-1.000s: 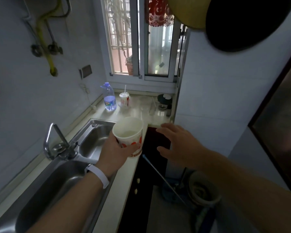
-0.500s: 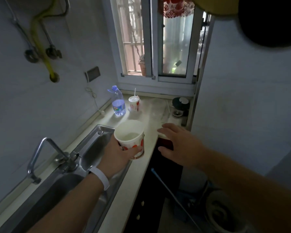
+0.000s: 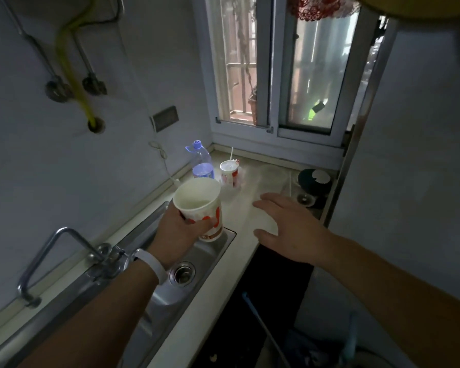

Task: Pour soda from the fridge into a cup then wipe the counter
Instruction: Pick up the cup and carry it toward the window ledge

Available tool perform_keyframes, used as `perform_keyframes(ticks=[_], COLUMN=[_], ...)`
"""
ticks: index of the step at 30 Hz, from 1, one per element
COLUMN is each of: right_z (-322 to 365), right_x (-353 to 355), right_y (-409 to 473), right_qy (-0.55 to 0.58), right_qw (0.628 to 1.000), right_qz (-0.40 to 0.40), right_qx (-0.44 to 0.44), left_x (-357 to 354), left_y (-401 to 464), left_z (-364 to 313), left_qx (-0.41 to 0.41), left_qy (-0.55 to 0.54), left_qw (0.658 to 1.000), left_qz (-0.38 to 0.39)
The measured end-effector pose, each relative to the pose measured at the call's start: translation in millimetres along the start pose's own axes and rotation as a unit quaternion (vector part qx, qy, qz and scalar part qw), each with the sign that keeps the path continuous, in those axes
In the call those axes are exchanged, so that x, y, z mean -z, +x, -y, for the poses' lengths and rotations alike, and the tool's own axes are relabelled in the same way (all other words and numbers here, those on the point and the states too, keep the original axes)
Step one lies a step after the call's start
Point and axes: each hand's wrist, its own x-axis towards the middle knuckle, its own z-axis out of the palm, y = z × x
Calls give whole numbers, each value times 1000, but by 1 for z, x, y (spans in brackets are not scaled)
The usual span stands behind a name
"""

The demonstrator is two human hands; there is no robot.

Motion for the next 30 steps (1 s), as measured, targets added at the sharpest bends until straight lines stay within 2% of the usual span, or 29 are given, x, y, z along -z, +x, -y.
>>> perform_keyframes(ticks=[17,24,30], right_z=[-30,-51,-72], right_x=[-41,-74,-98], right_y=[158,231,266], right_qy=[-53,-84,-100], right_qw=[998,992,990], right_qz=[34,91,101], right_qx=[21,0,-5], left_x=[9,3,-8], left_y=[139,212,258], left_z=[85,139,195], left_qx=[47,66,103], left_qy=[-10,-8,-12], left_qw=[999,998,995], left_qz=[5,-4,3])
